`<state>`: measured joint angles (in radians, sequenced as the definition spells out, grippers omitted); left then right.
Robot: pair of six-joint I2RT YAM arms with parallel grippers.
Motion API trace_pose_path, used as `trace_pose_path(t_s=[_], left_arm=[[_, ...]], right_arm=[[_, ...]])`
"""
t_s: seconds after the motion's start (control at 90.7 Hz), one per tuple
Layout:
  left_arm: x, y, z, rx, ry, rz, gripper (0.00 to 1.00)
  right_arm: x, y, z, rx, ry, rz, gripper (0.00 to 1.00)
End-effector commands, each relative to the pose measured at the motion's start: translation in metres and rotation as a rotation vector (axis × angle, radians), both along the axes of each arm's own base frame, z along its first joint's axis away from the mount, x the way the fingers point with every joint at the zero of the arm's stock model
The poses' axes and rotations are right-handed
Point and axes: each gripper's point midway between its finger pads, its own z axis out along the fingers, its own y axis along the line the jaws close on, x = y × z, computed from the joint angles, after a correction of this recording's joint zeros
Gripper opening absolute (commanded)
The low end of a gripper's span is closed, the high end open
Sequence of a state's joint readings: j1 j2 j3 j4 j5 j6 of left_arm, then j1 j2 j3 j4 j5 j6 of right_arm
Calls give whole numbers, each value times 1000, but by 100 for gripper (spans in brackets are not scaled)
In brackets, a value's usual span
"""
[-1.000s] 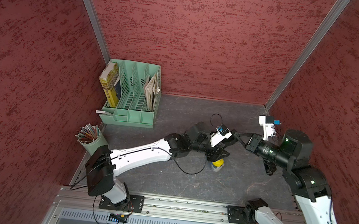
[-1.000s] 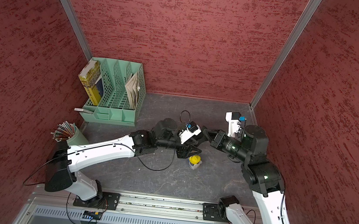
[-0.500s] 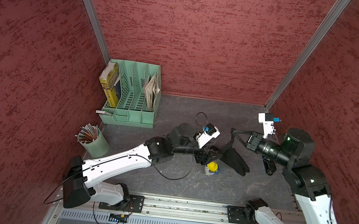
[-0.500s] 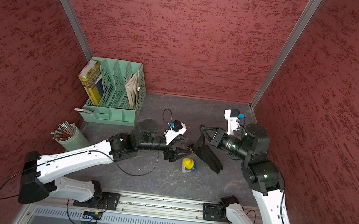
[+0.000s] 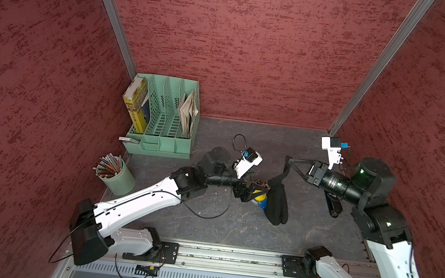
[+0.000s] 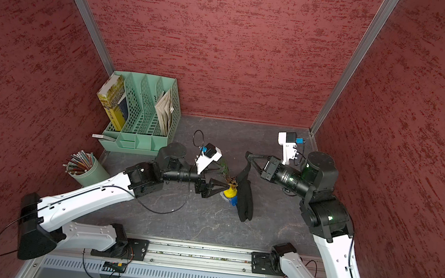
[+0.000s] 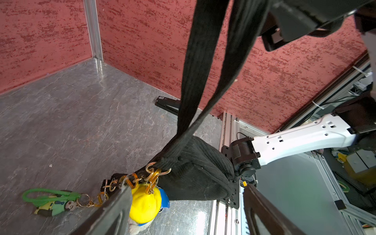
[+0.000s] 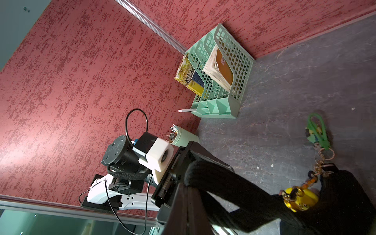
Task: Remove the decoration from the bag
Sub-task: Pick up the bag from the center of the board.
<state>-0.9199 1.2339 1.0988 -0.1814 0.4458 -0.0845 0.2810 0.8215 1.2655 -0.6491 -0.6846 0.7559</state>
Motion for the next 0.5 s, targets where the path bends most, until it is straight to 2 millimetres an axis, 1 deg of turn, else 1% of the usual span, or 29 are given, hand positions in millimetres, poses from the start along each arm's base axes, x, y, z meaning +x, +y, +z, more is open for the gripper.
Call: trace_pose_path(t_s=[0.0,0.099,0.22,0.397,0.485], left_arm=[[-9,-1,9,-30,-32,-60,89],[-9,-7,11,-38,-45,-98,88],[-5,-11,15,-61,-38,-148,83],[0,-21,12,-45,-37,-191,74],[2,-26,8,-36,-35,-205,72]], right_arm=[[-11,6,31,50,-104,50,0],[-12,9,34,63,-111,73,0],[-15,13,38,74,-121,105,0],[-16,18,41,88,-129,145,0],[-17,21,43,92,-137,166,0]])
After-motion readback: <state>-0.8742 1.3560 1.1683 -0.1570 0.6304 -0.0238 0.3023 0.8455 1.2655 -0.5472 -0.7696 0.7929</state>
